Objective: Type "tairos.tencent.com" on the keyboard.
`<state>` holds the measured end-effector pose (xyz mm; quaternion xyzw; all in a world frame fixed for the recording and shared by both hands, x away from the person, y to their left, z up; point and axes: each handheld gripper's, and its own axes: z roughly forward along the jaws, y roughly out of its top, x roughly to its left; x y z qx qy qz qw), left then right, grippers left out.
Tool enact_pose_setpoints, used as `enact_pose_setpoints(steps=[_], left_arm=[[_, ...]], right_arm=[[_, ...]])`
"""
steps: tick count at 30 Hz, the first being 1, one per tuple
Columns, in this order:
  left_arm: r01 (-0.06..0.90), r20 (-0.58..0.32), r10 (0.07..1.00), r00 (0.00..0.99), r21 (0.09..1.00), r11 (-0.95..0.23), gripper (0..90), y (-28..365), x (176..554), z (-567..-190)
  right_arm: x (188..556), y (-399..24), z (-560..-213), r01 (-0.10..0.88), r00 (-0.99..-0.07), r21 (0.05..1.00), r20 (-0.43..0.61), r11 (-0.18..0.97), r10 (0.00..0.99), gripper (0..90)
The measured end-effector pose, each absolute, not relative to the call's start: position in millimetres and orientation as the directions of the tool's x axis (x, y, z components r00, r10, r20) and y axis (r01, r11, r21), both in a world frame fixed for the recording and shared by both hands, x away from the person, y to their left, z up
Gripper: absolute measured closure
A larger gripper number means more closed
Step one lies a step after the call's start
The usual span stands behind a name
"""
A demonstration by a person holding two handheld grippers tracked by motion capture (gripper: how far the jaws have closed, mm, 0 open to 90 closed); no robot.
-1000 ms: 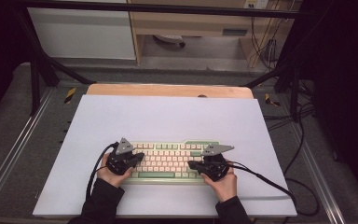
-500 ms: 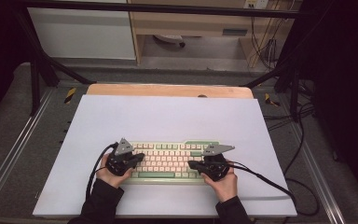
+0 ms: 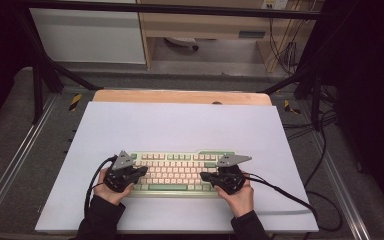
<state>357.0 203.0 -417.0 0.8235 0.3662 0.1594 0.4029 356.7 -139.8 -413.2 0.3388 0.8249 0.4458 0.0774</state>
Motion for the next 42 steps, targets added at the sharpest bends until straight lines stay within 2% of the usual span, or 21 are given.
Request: enact_pose_setpoints(steps=[18, 42], left_arm=[[0.486, -0.057, 0.738, 0.672, 0.786, -0.382, 89.7, 224.1, 348.4, -419.9], [0.483, -0.060, 0.739, 0.671, 0.792, -0.374, 89.9, 225.8, 348.7, -419.4]], right_arm=[[355.0, -104.4, -412.0, 0.470, -0.798, 0.778, 0.173, 0.416, 0.578, 90.0], [366.1, -57.4, -422.7, 0.463, -0.816, 0.758, 0.162, 0.460, 0.555, 90.0]])
